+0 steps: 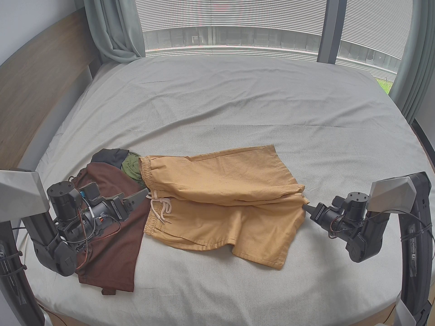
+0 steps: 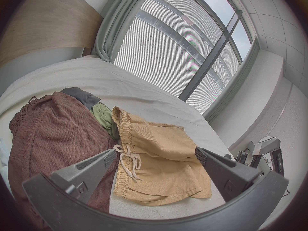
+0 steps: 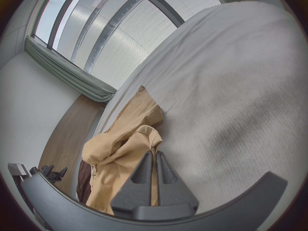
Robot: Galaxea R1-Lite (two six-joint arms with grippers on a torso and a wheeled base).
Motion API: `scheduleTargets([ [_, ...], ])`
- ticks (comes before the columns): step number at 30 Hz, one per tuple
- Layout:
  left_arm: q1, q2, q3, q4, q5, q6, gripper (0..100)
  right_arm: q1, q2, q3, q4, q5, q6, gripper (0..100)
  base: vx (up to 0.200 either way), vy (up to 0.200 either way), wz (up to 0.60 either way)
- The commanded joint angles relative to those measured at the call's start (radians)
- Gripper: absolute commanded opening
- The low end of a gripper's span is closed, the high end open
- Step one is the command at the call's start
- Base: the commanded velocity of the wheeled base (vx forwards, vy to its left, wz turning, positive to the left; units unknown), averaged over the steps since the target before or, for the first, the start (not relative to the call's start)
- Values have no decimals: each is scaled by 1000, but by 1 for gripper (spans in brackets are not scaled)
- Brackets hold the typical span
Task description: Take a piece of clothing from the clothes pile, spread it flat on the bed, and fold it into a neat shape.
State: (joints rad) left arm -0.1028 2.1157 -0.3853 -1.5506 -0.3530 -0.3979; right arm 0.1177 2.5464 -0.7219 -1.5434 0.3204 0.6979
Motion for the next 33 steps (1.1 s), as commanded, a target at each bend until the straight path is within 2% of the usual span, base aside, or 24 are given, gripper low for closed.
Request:
scheduleTargets([
  [1, 0, 9, -1, 0, 2, -1, 100, 5, 2, -21, -1, -4, -6, 0, 0, 0, 0],
  [10, -2, 15, -4, 0, 2, 1, 100, 5, -3, -13, -3, -4, -41, 0, 0, 0, 0],
  [11, -2, 15, -4, 0, 2, 1, 100, 5, -6, -13, -3, -4, -41, 100, 0, 0, 0],
  [14, -2, 18, 0, 0, 2, 1, 100, 7, -25, -7, -3, -6, -44, 100, 0, 0, 0],
  [19, 2, 27, 3, -2, 0, 1, 100, 11, -123, 96, 2, 5, -64, 100, 0, 0, 0],
  [20, 0, 27, 3, -2, 0, 1, 100, 36, -196, 193, 3, 63, -69, 100, 0, 0, 0],
  [23, 0, 27, 3, -2, 2, 1, 100, 68, -232, 266, 8, 95, -69, 100, 0, 0, 0],
  [26, 0, 27, 5, -2, 2, 2, 100, 111, -215, 314, 5, 95, -70, 100, 0, 0, 0],
  [33, 2, 27, 3, -2, 2, 2, 100, 125, -126, 334, 8, 92, -67, 100, 0, 0, 0],
])
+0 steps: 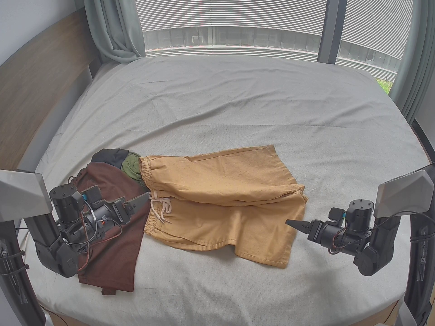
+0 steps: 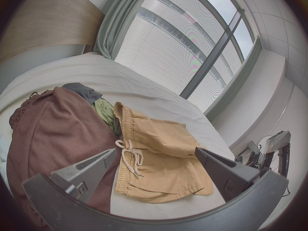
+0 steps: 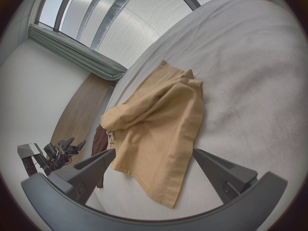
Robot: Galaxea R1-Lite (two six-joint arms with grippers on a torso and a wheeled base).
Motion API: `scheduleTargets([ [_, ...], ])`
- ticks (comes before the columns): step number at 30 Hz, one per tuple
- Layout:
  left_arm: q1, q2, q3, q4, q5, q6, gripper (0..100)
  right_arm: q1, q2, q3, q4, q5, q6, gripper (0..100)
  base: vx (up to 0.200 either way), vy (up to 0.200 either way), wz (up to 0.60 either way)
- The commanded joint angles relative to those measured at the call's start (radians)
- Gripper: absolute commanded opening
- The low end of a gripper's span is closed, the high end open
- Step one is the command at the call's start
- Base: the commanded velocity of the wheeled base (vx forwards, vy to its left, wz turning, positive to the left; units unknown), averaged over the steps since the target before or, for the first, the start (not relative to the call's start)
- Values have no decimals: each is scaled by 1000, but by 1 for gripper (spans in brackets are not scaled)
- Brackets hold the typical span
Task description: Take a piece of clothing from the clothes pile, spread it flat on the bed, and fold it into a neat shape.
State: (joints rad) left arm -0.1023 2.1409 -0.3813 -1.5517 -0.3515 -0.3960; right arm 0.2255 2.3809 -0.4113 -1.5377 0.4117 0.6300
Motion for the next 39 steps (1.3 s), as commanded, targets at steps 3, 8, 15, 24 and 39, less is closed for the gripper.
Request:
scheduleTargets([
  [3, 1, 4, -1, -1, 0, 0, 100, 25, 67, 34, 2, 1, -1, 100, 0, 0, 0],
  [8, 3, 4, -4, -1, 0, 0, 100, 64, 113, 43, -2, -22, 2, 100, 0, 0, 0],
  [15, 4, 4, -5, -1, 0, -1, 100, 100, 147, 40, -2, -48, 7, 100, 0, 0, 0],
  [24, 6, 5, -8, -1, 0, -1, 100, 179, 132, 42, -4, -48, 93, 100, 0, 0, 0],
  [39, 10, 4, -10, -1, 0, -1, 100, 186, -3, 83, -2, -34, 117, 100, 0, 0, 0],
])
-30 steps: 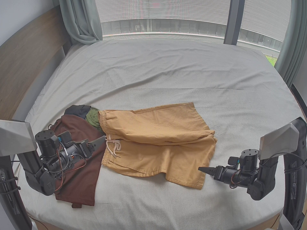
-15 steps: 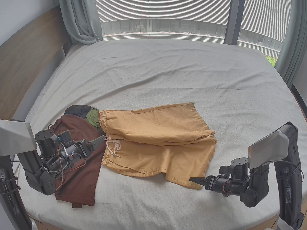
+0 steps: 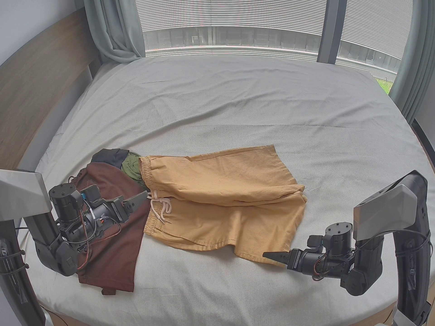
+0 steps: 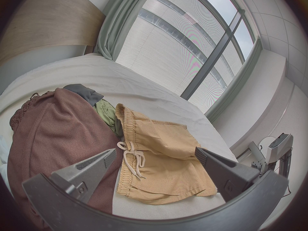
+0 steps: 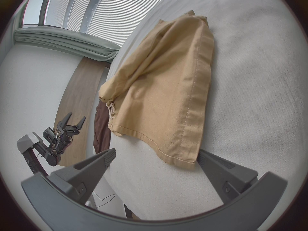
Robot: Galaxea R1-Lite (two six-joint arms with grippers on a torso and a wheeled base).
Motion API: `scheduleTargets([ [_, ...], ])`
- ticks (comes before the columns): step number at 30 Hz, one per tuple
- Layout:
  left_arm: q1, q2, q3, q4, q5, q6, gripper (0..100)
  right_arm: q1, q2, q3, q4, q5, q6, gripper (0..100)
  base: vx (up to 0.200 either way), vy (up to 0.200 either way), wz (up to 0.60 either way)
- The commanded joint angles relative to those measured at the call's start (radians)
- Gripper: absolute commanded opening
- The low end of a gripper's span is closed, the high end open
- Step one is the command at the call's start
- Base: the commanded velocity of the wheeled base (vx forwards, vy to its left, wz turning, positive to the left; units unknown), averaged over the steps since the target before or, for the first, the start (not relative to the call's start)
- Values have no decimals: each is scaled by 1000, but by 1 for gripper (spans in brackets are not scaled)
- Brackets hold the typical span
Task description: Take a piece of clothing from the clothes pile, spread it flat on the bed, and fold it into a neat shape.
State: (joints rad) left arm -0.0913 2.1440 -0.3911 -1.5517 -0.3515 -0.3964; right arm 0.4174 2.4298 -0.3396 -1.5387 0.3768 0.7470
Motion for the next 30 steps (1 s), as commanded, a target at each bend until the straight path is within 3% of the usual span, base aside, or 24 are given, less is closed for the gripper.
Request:
scheduleTargets([
  [1, -1, 0, 0, -1, 0, 1, 100, -9, -52, 13, -1, 1, 0, 100, 0, 0, 0],
  [21, 2, 2, -3, -1, 0, -1, 100, -6, -15, 27, -3, 2, -5, 100, 0, 0, 0],
  [22, 4, 2, -6, -1, 0, -1, 100, -8, -11, 25, -3, 2, -5, 0, 0, 0, 0],
  [30, 7, 20, -8, -1, 0, 1, 100, -11, -1, 22, -3, -1, -5, 0, 0, 0, 0],
])
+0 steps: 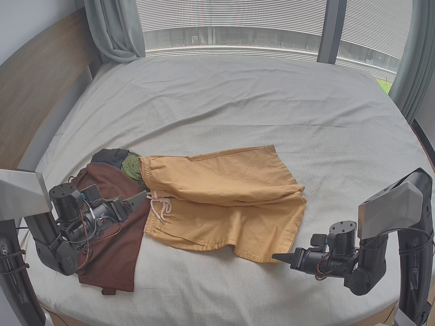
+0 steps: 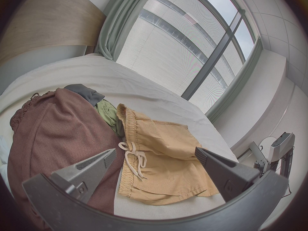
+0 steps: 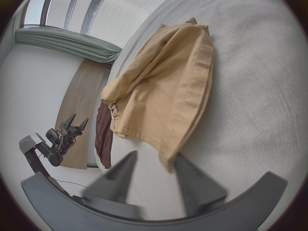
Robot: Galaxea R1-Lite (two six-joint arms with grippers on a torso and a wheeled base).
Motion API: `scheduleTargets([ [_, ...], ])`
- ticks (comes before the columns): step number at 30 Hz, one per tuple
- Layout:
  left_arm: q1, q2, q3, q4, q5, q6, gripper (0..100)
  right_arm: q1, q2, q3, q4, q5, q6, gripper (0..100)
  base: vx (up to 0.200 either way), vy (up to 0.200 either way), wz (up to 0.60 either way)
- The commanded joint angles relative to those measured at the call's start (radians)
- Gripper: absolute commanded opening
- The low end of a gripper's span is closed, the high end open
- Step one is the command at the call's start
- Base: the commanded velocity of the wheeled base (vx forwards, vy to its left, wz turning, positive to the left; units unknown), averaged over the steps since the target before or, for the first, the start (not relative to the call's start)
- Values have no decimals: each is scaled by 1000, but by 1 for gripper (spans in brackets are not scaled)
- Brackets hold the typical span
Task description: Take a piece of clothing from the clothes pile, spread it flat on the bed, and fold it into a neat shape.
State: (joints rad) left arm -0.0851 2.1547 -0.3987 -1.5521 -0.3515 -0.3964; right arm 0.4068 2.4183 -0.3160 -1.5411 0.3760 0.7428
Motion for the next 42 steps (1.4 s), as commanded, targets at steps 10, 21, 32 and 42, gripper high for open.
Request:
scheduleTargets([
  [10, 5, 70, 11, 0, -15, -9, 100, -3, 8, -3, -1, 0, -2, 0, 0, 0, 0],
  [21, 13, 205, -5, 0, -15, -85, 100, -5, 10, -6, -1, -2, -3, 0, 0, 0, 0],
  [32, 5, 292, -49, 0, -15, -104, 100, -5, 12, -11, -1, -2, -3, 0, 0, 0, 0],
  [42, -38, 318, -80, 0, -12, -150, 100, -6, 27, -18, -1, -3, -3, 0, 0, 0, 0],
])
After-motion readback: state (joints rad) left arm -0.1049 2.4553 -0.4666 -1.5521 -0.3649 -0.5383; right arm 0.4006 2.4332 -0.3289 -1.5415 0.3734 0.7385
